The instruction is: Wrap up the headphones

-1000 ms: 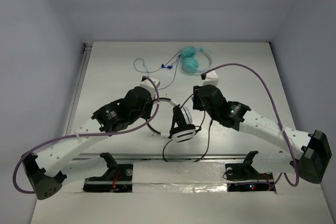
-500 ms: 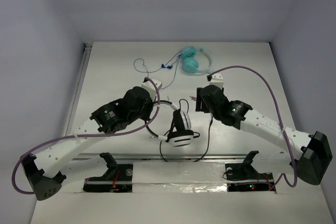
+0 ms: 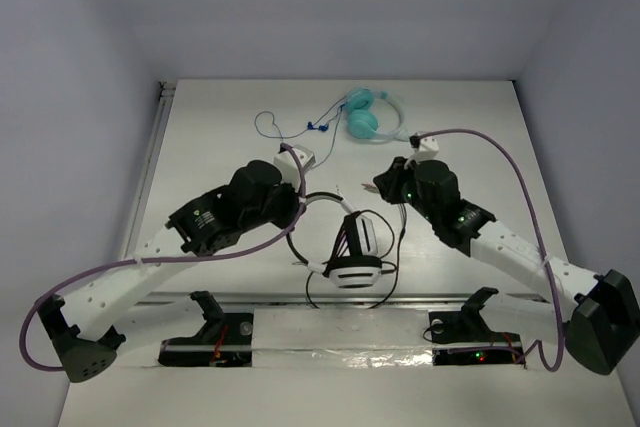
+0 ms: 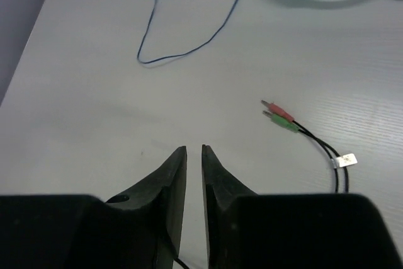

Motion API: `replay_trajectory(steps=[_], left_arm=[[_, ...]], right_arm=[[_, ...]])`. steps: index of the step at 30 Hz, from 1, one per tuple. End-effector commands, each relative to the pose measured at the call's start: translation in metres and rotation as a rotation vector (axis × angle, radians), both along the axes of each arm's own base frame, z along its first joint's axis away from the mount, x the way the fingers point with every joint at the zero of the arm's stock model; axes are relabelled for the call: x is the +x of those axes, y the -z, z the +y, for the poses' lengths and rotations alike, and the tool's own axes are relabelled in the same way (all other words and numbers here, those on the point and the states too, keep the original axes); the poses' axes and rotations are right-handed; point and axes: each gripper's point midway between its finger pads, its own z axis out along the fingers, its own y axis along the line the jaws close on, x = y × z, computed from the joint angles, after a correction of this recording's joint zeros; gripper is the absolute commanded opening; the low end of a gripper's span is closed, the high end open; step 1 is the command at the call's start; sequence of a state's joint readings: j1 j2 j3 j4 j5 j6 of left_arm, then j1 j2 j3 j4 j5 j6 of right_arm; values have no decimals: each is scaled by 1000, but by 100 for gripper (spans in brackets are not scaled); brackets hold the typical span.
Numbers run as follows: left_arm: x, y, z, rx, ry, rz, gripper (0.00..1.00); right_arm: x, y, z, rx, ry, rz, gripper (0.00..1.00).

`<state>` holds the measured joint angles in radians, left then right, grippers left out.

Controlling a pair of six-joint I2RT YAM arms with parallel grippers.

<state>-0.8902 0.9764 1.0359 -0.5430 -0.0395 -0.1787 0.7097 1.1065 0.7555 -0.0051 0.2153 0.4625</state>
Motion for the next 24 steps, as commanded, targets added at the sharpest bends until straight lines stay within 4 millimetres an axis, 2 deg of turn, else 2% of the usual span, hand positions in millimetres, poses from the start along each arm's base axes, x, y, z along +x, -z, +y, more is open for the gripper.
replay_trajectory(steps=[1, 2, 3, 4, 5, 6, 8, 9, 10, 11, 12, 13, 15, 16, 17, 18, 20, 21, 23, 24], left_arm=[[10, -82, -7, -222, -60, -129, 0], [12, -93, -5, -236, -80, -147, 0], [15, -96, -2, -240, -100, -150, 0], [19, -101, 1, -250, -119, -156, 0], [21, -107, -1, -260, -128, -161, 0], [28, -110, 4, -266, -157, -167, 0], [36, -117, 6, -285, -189, -172, 0], [41, -122, 8, -301, -207, -181, 0], [51, -125, 15, -308, -246, -187, 0], [55, -129, 15, -329, -242, -181, 0], [59, -131, 15, -344, -244, -177, 0], [66, -133, 21, -353, -266, -176, 0], [70, -135, 17, -366, -260, -169, 0], [72, -135, 16, -367, -262, -164, 0], [74, -135, 15, -365, -263, -162, 0], [75, -136, 14, -367, -264, -160, 0], [76, -142, 13, -379, -265, -166, 0], [76, -144, 12, -380, -264, -167, 0], [76, -151, 12, -394, -265, -175, 0], [76, -153, 12, -397, -265, -177, 0]], right_arm=[[1, -40, 8, 217, -77, -122, 21], [1, -44, 3, 234, -54, -131, 22], [-2, -57, -5, 266, -24, -161, 23], [0, -56, -16, 269, 43, -158, 24], [-2, -59, -22, 271, 64, -166, 32], [-8, -72, -29, 292, 70, -194, 38], [-17, -73, -32, 299, 59, -192, 55], [-21, -75, -32, 307, 38, -197, 67], [-29, -83, -30, 336, 1, -222, 70], [-33, -82, -28, 352, -17, -227, 71], [-37, -68, -26, 351, -36, -212, 71], [-46, -73, -16, 387, -111, -227, 71], [-58, -60, 0, 399, -220, -200, 71], [-68, -64, 13, 440, -314, -197, 71], [-65, -47, 23, 426, -340, -142, 71], [-64, -39, 27, 425, -353, -116, 71], [-60, -33, 32, 456, -352, -113, 71], [-56, -21, 36, 454, -347, -87, 72], [-49, -17, 42, 474, -347, -82, 72], [-43, 2, 48, 455, -342, -35, 72]])
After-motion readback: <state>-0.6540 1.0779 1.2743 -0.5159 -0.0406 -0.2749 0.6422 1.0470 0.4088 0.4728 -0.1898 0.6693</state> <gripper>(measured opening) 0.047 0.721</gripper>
